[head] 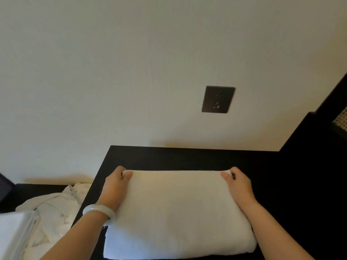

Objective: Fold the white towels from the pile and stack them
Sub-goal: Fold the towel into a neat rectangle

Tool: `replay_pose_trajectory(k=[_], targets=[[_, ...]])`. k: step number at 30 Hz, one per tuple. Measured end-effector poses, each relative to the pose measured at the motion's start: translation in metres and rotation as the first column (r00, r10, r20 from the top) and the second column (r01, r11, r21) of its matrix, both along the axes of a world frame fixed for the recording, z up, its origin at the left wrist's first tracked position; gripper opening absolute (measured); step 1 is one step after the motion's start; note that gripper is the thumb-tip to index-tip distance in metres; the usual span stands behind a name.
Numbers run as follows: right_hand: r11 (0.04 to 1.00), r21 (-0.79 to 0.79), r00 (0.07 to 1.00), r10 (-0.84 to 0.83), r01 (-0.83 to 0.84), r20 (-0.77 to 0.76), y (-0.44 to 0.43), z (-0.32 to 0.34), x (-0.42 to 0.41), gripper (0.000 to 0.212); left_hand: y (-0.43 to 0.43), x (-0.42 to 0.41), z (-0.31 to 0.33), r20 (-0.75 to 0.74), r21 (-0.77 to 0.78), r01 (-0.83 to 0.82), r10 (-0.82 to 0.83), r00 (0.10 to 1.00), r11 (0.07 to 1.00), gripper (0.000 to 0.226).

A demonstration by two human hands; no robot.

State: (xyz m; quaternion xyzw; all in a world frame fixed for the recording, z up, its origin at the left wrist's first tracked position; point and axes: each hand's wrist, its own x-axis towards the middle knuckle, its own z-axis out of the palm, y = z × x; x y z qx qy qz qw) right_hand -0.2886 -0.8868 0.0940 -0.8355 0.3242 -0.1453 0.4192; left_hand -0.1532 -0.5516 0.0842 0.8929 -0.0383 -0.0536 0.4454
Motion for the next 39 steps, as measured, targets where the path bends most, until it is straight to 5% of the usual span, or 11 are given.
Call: replay_pose_trajectory(k=[5, 10, 12, 15, 17, 19, 21, 23, 27, 31, 39], targets=[[0.992, -0.071, 0.979, -0.117, 0.107, -0.166, 0.006, 0.004, 0.014, 0.023, -0.006, 0.003, -0.006, 0.004, 0.124, -0.011, 0.01, 1.0, 0.992, 0.018], [0.713, -0.648, 0.951, 0.086, -0.267, -0.298, 0.014, 0.006, 0.021, 0.048, -0.005, 0.008, -0.01, -0.007, 0.154, 0.001, 0.0, 1.0, 0.988, 0.016], [0.669, -0.602, 0.889, 0.218, -0.437, -0.403, 0.027, -0.008, 0.018, 0.049, -0.004, 0.012, -0.008, -0.04, 0.157, 0.017, -0.011, 0.999, 0.987, 0.018], [0.789, -0.43, 0.855, 0.22, -0.439, -0.47, 0.027, -0.017, 0.016, 0.051, -0.008, 0.015, 0.001, -0.07, 0.21, 0.016, -0.001, 0.998, 0.978, 0.022], [0.843, -0.322, 0.858, 0.271, -0.43, -0.436, 0.021, -0.007, 0.018, 0.049, -0.018, 0.009, 0.013, 0.063, 0.43, -0.022, -0.005, 0.998, 0.903, 0.023], [0.94, -0.076, 0.923, 0.309, -0.334, -0.231, 0.016, 0.004, 0.012, 0.046, -0.035, -0.003, 0.026, 0.315, 0.64, -0.109, -0.13, 0.94, 0.76, 0.027], [0.985, 0.126, 0.993, 0.119, -0.12, 0.011, 0.012, 0.009, -0.005, 0.042, -0.063, -0.029, 0.037, 0.507, 0.601, -0.038, -0.344, 0.79, 0.798, 0.039], [0.989, 0.066, 0.989, -0.137, 0.134, 0.049, 0.009, 0.008, -0.03, 0.033, -0.097, -0.067, 0.036, 0.573, 0.521, 0.249, -0.55, 0.607, 0.817, 0.046], [0.94, -0.002, 0.935, -0.339, 0.341, -0.105, 0.014, -0.002, -0.08, 0.017, -0.142, -0.128, 0.012, 0.152, 0.607, 0.647, -0.867, 0.475, 0.461, 0.063], [0.969, -0.028, 0.912, -0.239, 0.244, -0.333, 0.044, -0.017, -0.11, 0.027, -0.148, -0.139, -0.01, 0.09, 0.661, 0.602, -0.844, 0.529, 0.448, 0.063], [0.989, -0.151, 0.924, -0.062, 0.004, -0.378, 0.044, -0.012, -0.099, 0.023, -0.143, -0.138, -0.01, 0.1, 0.673, 0.573, -0.825, 0.556, 0.468, 0.064]])
